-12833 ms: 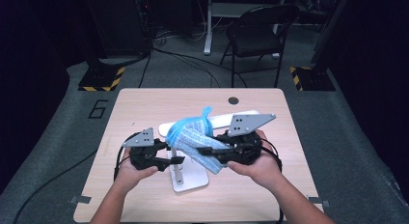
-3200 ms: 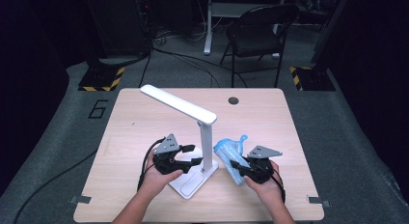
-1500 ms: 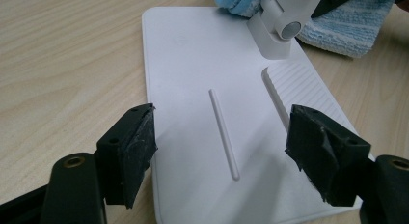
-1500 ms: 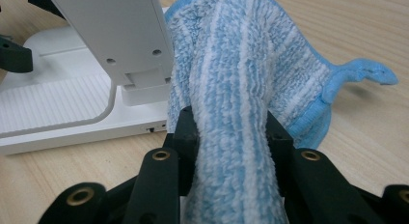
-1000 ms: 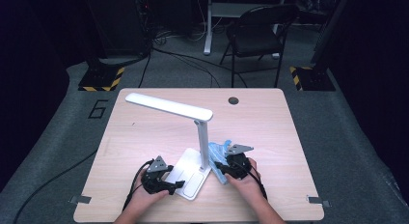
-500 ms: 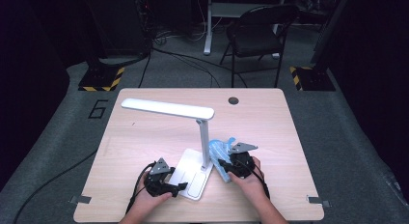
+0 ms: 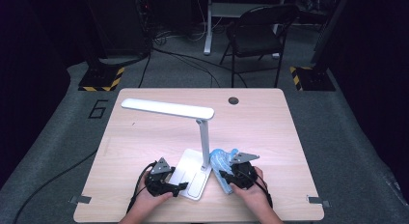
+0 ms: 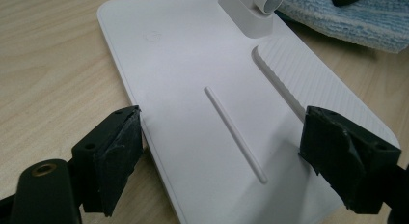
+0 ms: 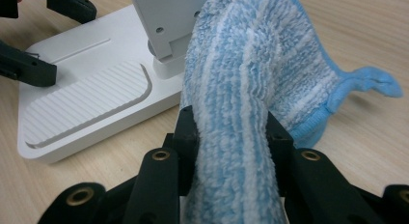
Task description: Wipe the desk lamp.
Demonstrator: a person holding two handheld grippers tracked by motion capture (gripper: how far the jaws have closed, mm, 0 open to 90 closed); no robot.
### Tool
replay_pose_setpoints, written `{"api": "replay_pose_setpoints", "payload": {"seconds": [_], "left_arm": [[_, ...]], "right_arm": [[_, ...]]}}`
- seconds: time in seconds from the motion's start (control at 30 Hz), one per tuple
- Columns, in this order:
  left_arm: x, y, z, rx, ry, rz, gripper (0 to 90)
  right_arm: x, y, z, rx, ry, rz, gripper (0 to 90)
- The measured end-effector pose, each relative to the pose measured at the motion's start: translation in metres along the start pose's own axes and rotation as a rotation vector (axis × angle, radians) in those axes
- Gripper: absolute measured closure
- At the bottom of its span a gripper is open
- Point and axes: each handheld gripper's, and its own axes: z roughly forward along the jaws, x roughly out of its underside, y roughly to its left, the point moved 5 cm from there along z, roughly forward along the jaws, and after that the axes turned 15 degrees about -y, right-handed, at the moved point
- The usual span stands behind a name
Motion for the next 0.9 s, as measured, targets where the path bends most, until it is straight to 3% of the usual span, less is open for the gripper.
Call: {"api": "replay_pose_setpoints", "payload": {"seconds": [0.03,0.23,0.33,0.37,0.5,0.53,0.57,0.6,0.73,0.9], "left_arm": [[0.0,0.0,0.0,0.001,0.001,-0.004,14.9],[0.002,-0.001,0.001,0.004,0.004,-0.037,12.7],[0.002,-0.002,0.002,-0.005,-0.001,-0.029,11.1],[0.002,-0.002,0.001,-0.007,0.001,-0.027,10.8],[0.002,-0.004,0.001,-0.018,0.004,-0.024,9.8],[0.002,-0.005,0.002,-0.02,0.001,-0.026,9.5],[0.002,-0.005,0.002,-0.022,0.004,-0.021,9.3],[0.002,-0.005,0.003,-0.025,0.007,-0.019,9.2],[0.002,-0.007,0.005,-0.032,0.003,-0.027,9.0],[0.001,-0.007,0.005,-0.035,0.001,-0.027,8.7]], "right_arm": [[0.0,0.0,0.005,0.009,-0.017,0.009,66.8],[-0.005,0.002,0.019,-0.009,0.005,0.007,66.9],[-0.007,0.002,0.026,-0.001,0.001,0.0,66.9],[-0.008,0.002,0.027,-0.005,0.0,-0.019,66.9],[-0.01,0.003,0.032,0.006,0.003,0.003,66.9],[-0.01,0.0,0.033,0.001,-0.006,-0.026,66.9],[-0.011,0.002,0.033,-0.012,0.005,0.004,66.9],[-0.011,0.0,0.034,-0.004,0.007,-0.008,66.9],[-0.012,-0.002,0.037,0.01,-0.008,0.016,66.9],[-0.012,-0.004,0.036,0.003,-0.015,0.017,66.8]]}}
